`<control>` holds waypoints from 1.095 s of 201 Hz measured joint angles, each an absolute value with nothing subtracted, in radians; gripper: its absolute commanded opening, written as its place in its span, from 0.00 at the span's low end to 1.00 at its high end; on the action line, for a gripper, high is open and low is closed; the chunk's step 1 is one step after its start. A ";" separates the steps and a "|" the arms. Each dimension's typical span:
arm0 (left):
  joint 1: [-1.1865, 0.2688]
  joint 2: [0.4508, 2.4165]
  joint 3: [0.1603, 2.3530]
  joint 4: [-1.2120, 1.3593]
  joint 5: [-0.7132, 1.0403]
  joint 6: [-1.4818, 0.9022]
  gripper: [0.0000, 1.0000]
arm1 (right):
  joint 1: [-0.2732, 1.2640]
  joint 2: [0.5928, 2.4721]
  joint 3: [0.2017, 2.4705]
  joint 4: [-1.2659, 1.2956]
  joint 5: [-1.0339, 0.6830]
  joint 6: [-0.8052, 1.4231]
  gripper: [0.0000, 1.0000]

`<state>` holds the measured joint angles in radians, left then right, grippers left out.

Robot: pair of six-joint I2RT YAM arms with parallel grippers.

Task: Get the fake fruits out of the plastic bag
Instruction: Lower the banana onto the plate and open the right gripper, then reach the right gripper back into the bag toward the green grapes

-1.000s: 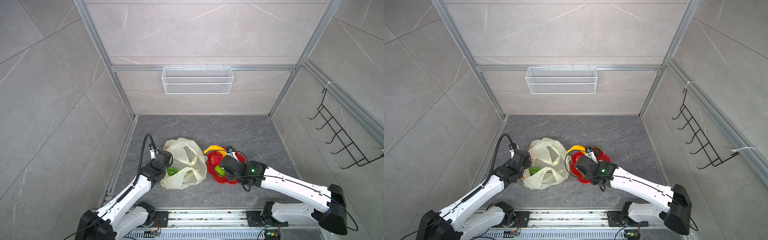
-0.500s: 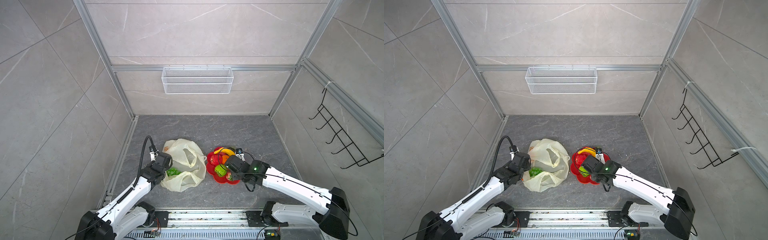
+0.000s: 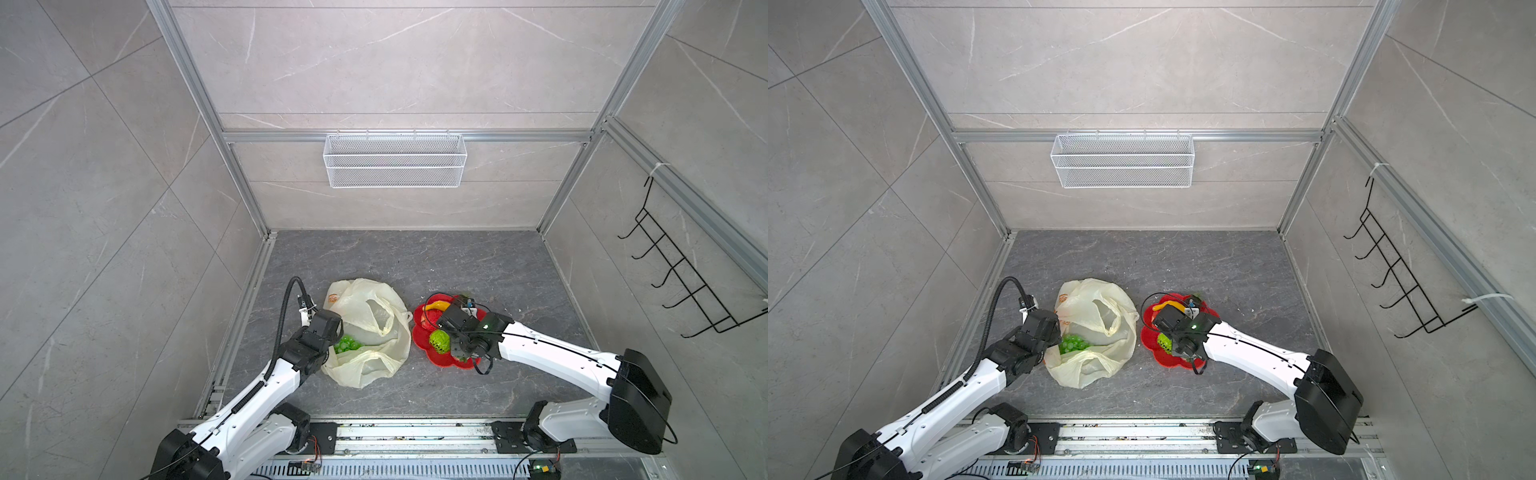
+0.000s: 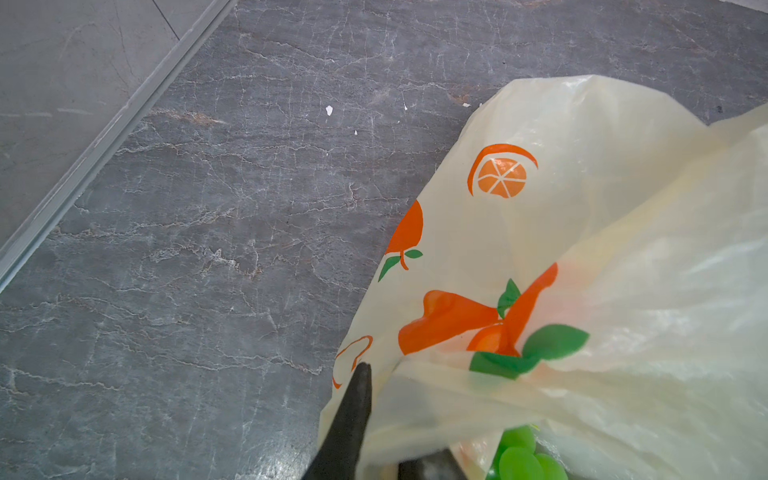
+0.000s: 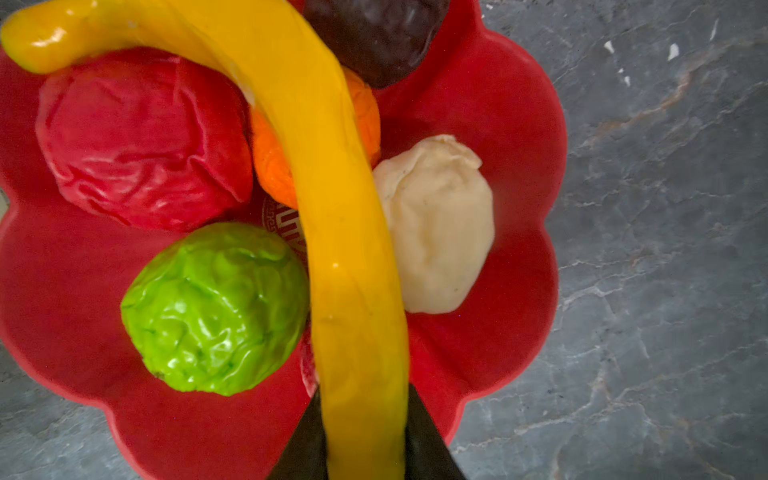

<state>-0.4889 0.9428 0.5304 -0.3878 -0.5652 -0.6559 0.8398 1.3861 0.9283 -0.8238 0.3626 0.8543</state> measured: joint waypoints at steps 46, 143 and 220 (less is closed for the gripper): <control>-0.488 0.943 0.530 -0.387 -0.565 -0.656 0.16 | 0.826 1.410 0.929 -0.798 0.358 0.874 0.43; -0.488 0.964 0.537 -0.351 -0.476 -0.623 0.14 | 0.823 1.374 0.941 -0.828 0.402 0.846 0.62; -0.593 1.061 0.636 -0.336 -0.422 -0.535 0.12 | 0.895 1.218 1.009 -0.740 0.438 0.715 0.60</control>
<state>-0.5934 1.0611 0.6365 -0.3359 -0.4217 -0.5354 0.8951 1.2182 1.0088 -0.7399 0.4377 0.7147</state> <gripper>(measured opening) 0.122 0.599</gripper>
